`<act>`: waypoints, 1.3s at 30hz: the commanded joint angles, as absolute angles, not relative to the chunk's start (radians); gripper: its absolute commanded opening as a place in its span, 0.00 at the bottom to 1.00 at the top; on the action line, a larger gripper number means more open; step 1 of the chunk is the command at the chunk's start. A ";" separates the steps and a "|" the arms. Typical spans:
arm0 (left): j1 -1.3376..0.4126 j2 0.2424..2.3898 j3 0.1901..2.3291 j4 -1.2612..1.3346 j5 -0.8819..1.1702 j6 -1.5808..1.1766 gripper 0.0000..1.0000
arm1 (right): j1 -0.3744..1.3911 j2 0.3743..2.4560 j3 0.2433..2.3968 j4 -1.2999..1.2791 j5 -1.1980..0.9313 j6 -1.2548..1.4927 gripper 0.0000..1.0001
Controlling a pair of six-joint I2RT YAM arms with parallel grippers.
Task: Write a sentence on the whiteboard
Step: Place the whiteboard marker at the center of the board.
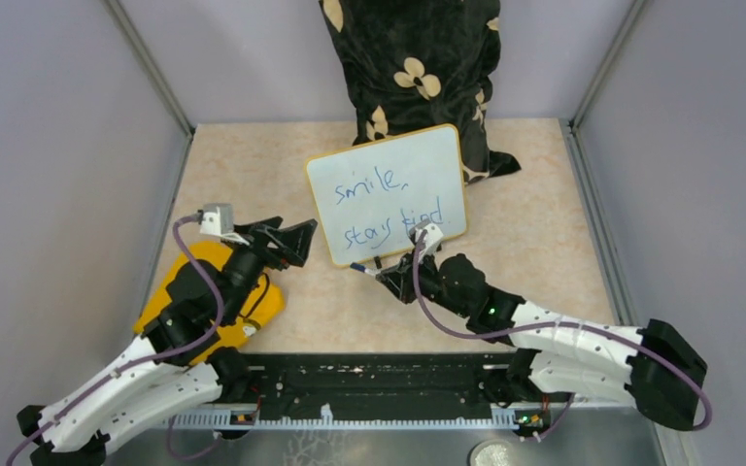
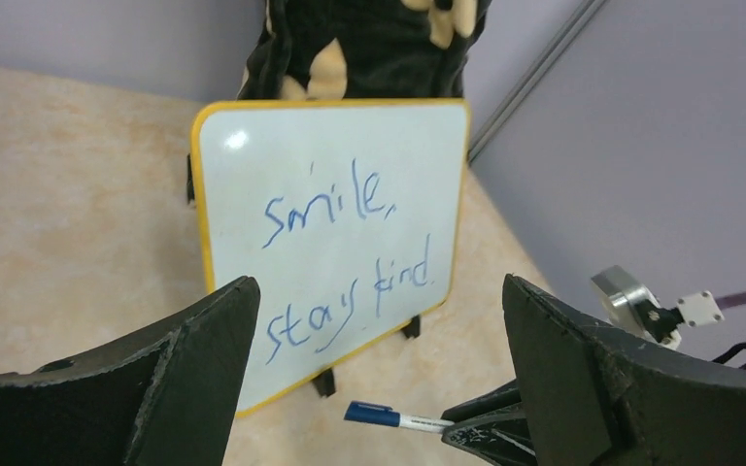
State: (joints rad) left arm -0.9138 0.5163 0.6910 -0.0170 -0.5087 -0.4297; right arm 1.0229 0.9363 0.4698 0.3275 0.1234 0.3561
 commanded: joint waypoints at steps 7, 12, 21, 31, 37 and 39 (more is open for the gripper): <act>-0.914 0.563 0.646 -0.123 -0.592 -0.365 0.99 | 0.853 1.162 0.354 0.454 -0.268 0.672 0.00; -0.914 0.572 0.621 -0.137 -0.590 -0.349 0.99 | 0.796 1.271 0.325 0.502 -0.320 0.710 0.00; -0.914 0.597 0.593 -0.149 -0.601 -0.327 0.99 | 0.771 1.317 0.319 0.437 -0.231 0.689 0.15; -0.914 0.598 0.586 -0.145 -0.601 -0.312 0.99 | 0.723 1.325 0.275 0.429 -0.192 0.686 0.35; -0.914 0.595 0.596 -0.163 -0.614 -0.310 0.99 | 0.701 1.312 0.267 0.408 -0.166 0.681 0.41; -0.914 0.595 0.600 -0.170 -0.622 -0.310 0.99 | 0.690 1.294 0.260 0.394 -0.153 0.681 0.49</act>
